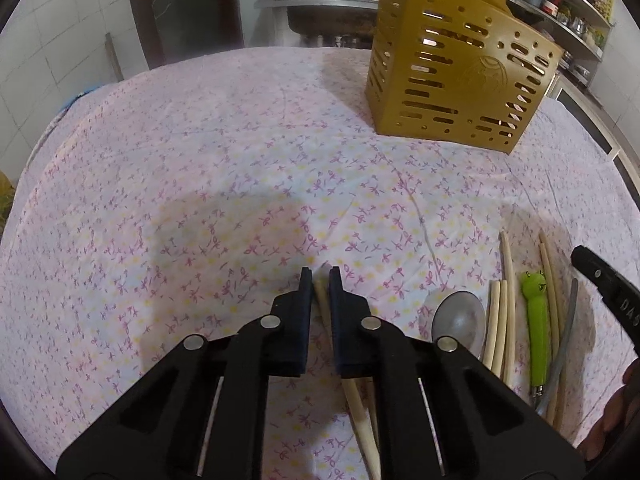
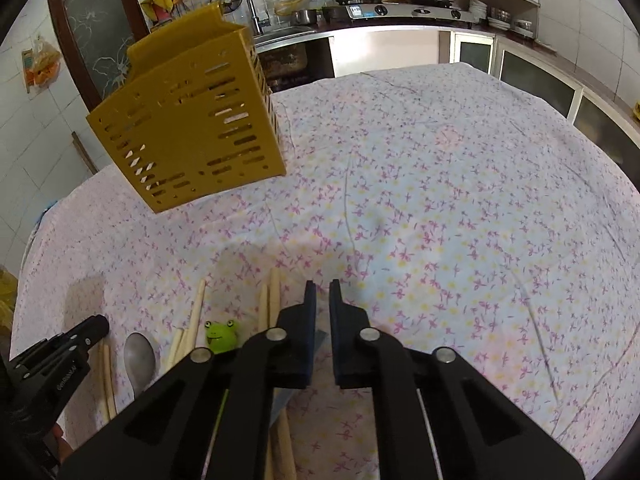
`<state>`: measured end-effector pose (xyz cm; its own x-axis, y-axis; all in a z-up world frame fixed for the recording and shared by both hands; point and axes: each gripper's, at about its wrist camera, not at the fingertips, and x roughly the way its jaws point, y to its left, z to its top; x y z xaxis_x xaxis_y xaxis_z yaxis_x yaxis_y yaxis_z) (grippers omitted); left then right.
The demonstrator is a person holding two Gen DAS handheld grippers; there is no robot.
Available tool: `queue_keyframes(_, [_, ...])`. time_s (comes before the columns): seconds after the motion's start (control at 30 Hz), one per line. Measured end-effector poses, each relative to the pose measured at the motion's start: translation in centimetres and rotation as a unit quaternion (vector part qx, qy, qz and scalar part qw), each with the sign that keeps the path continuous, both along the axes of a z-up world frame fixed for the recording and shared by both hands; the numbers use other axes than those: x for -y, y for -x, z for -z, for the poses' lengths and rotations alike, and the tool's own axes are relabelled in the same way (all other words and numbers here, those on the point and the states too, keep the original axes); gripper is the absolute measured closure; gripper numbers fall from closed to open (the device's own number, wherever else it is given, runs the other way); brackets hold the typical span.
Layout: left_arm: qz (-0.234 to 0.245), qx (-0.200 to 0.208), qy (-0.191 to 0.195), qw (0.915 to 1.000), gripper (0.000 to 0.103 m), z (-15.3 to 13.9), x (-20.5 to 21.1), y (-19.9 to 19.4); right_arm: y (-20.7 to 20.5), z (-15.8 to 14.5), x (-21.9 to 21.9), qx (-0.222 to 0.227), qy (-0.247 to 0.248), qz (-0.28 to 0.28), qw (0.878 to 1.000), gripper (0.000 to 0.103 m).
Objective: Organize utensils
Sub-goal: 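Grasp a wooden chopstick with the left tool while the right tool grasps the blue knife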
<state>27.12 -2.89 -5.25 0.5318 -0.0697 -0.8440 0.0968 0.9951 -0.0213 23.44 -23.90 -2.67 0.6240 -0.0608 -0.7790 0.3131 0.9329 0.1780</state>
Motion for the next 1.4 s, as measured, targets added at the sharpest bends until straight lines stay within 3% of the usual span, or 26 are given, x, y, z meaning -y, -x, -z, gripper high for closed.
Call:
queue_keyframes(0.1, [0.007, -0.001, 0.002, 1.0, 0.095, -0.1, -0.2, 0.1, 0.5, -0.4, 0.3, 0.009, -0.005, 0.002, 1.0, 0.093])
queue_keyframes(0.13, [0.009, 0.0, -0.001, 1.0, 0.095, -0.1, -0.4, 0.1, 0.5, -0.5, 0.2, 0.003, 0.006, 0.006, 1.0, 0.078])
queue_keyframes(0.17, [0.008, 0.003, -0.007, 0.9999, 0.095, -0.1, -0.5, 0.3, 0.6, -0.5, 0.1, 0.002, 0.008, 0.005, 1.0, 0.048])
queue_keyframes(0.2, [0.006, 0.006, -0.012, 0.9999, 0.095, -0.1, -0.7, 0.4, 0.7, -0.6, 0.1, 0.005, 0.006, 0.004, 1.0, 0.039])
queue_keyframes(0.23, [0.002, 0.007, -0.014, 0.9999, 0.095, -0.1, -0.9, 0.4, 0.9, -0.7, 0.0, 0.008, 0.009, 0.006, 1.0, 0.039])
queue_keyframes(0.33, [-0.005, 0.008, -0.007, 0.9999, 0.091, -0.3, -1.7, 0.9, 1.2, -0.7, -0.4, 0.004, 0.022, 0.009, 1.0, 0.039])
queue_keyframes(0.47, [-0.022, 0.026, -0.008, 0.9994, 0.062, -0.9, -2.4, 1.8, 1.4, -0.4, -0.7, -0.007, 0.019, 0.018, 1.0, 0.041])
queue_keyframes(0.6, [-0.025, 0.042, -0.022, 0.9986, 0.051, -1.4, -2.4, 2.7, 1.6, 0.2, -1.1, -0.015, 0.024, 0.023, 0.999, 0.045])
queue_keyframes(0.63, [-0.023, 0.041, -0.024, 0.9986, 0.051, -1.4, -2.4, 2.8, 1.7, 0.3, -1.1, -0.018, 0.023, 0.024, 0.999, 0.051])
queue_keyframes(0.87, [-0.024, 0.023, -0.025, 0.9991, 0.051, -0.5, -1.8, 2.8, 1.7, 1.3, -0.8, -0.028, 0.0, 0.043, 0.999, 0.059])
queue_keyframes(1.0, [-0.026, 0.008, -0.022, 0.9994, 0.053, 0.2, -1.6, 2.7, 1.4, 1.4, -1.3, -0.032, 0.002, 0.048, 0.998, 0.069])
queue_keyframes(1.17, [-0.015, -0.001, -0.021, 0.9997, 0.071, 0.1, -0.9, 2.7, 0.9, 1.6, -2.3, -0.033, 0.021, 0.048, 0.998, 0.085])
queue_keyframes(1.4, [-0.008, -0.006, -0.005, 0.9999, 0.094, -0.1, -0.7, 2.1, 1.0, 0.8, -1.2, -0.013, 0.003, 0.039, 0.999, 0.087])
